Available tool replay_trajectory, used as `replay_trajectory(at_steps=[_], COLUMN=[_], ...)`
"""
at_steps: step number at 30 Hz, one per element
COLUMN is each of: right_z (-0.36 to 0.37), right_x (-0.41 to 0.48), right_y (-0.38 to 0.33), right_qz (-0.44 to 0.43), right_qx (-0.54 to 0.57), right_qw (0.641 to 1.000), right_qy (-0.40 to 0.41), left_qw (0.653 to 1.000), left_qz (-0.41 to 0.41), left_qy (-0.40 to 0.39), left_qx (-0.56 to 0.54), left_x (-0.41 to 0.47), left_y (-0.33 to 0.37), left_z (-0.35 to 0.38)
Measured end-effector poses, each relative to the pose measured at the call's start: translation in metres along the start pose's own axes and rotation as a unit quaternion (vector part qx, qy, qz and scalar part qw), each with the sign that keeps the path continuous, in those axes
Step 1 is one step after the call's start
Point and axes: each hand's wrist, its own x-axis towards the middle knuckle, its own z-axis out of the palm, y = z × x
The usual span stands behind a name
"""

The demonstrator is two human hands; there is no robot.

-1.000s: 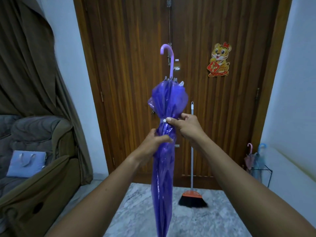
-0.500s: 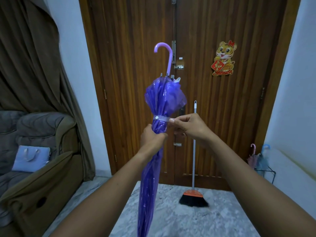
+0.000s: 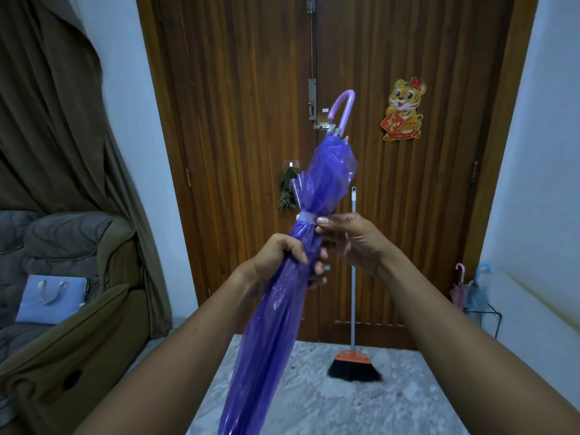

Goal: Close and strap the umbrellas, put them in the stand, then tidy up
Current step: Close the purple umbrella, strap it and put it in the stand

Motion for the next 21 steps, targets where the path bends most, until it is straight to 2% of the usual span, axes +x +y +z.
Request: replay_trajectory(at_steps=[2, 4, 6, 8, 10, 13, 17, 21], right_z=[0.004, 0.009, 0.012, 0.019, 0.023, 0.025, 0.025, 0.023], right_x=[-0.001, 0.000, 0.002, 0.003, 0.004, 0.003, -0.002, -0.003], right_y=[0.001, 0.003, 0.008, 0.010, 0.007, 0.001, 0.007, 0.012], right_qz=[-0.025, -0.054, -0.062, -0.041, -0.023, -0.060, -0.107, -0.096], right_qx=[-0.034, -0.087, -0.144, -0.192, -0.236, -0.244, -0.195, -0.147], right_qw=[0.998, 0.988, 0.975, 0.971, 0.967, 0.965, 0.965, 0.967], right_qy=[0.039, 0.114, 0.159, 0.138, 0.092, 0.077, 0.137, 0.182], left_qw=[0.991, 0.946, 0.891, 0.850, 0.831, 0.836, 0.839, 0.844], left_qz=[0.025, 0.071, 0.110, 0.138, 0.154, 0.156, 0.174, 0.173], left_qy=[0.079, 0.209, 0.301, 0.385, 0.445, 0.450, 0.427, 0.428], left_qx=[0.104, 0.236, 0.321, 0.333, 0.296, 0.274, 0.290, 0.271], left_x=[0.002, 0.005, 0.010, 0.016, 0.019, 0.013, 0.006, 0.003], left_y=[-0.005, -0.016, -0.030, -0.043, -0.046, -0.041, -0.031, -0.024], left_z=[-0.007, -0.009, 0.002, 0.011, 0.011, 0.007, 0.009, 0.008])
